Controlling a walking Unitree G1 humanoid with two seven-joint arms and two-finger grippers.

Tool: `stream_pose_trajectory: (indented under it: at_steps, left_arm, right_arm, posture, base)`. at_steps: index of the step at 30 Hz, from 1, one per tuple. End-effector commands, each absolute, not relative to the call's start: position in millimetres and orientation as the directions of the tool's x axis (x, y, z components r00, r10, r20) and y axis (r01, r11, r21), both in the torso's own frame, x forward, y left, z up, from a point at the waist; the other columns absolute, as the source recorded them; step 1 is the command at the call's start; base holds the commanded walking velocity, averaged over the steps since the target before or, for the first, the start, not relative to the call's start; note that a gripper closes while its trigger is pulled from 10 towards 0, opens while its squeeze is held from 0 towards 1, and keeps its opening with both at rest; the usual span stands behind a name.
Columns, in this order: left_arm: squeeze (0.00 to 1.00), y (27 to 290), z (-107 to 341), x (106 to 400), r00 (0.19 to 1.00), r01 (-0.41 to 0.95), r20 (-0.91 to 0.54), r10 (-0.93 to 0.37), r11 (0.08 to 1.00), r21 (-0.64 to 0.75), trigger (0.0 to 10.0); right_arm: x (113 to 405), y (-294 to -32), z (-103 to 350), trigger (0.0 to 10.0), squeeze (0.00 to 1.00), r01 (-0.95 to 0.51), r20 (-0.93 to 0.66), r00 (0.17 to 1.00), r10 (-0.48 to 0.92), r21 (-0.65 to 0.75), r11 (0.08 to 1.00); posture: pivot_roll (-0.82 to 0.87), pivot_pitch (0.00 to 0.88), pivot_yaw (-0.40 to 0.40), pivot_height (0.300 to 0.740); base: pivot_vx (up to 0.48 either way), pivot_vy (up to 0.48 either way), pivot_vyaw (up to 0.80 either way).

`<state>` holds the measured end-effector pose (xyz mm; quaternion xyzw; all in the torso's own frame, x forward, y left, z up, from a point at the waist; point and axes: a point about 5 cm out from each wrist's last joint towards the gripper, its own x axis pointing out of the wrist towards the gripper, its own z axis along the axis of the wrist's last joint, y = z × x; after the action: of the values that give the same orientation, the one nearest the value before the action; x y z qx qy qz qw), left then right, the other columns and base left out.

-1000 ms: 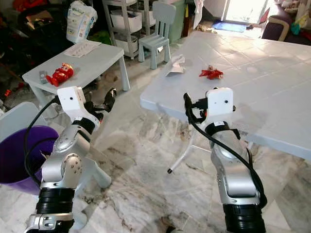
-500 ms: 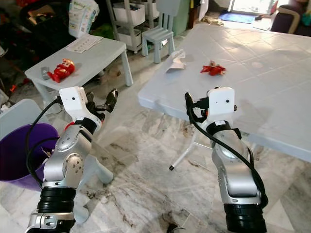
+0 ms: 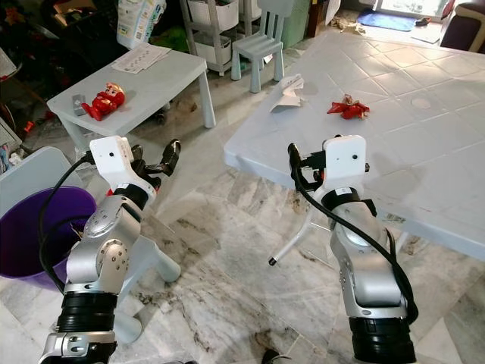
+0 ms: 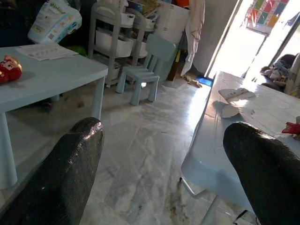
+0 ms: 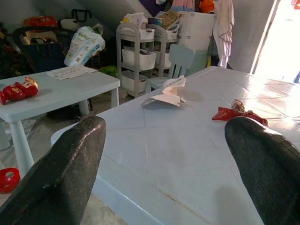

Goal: Picking trash to rubbish bin

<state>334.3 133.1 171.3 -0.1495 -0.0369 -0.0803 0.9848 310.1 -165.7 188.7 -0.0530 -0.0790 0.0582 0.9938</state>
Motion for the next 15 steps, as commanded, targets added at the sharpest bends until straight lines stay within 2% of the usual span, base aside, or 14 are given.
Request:
stream_pose_trajectory:
  at_steps: [1, 15]
  left_arm:
    - [0.0, 134.4, 174.0, 335.4, 0.985, 0.162, 0.103, -0.138, 0.943, -0.29, 10.0]
    - [0.0, 134.8, 173.7, 336.4, 0.986, 0.158, 0.099, -0.134, 0.943, -0.292, 10.0]
  right_arm:
    - [310.5, -164.3, 192.1, 10.0, 0.0, -0.114, 0.157, 0.979, 0.131, -0.111, 0.987]
    - [310.5, -164.4, 192.2, 10.0, 0.0, -0.112, 0.158, 0.979, 0.13, -0.116, 0.987]
  posture:
    - [-0.07, 0.074, 0.015, 0.74]
    - [-0.07, 0.077, 0.018, 0.74]
  base:
    - [0.0, 0.0, -0.8]
    - [0.0, 0.0, -0.8]
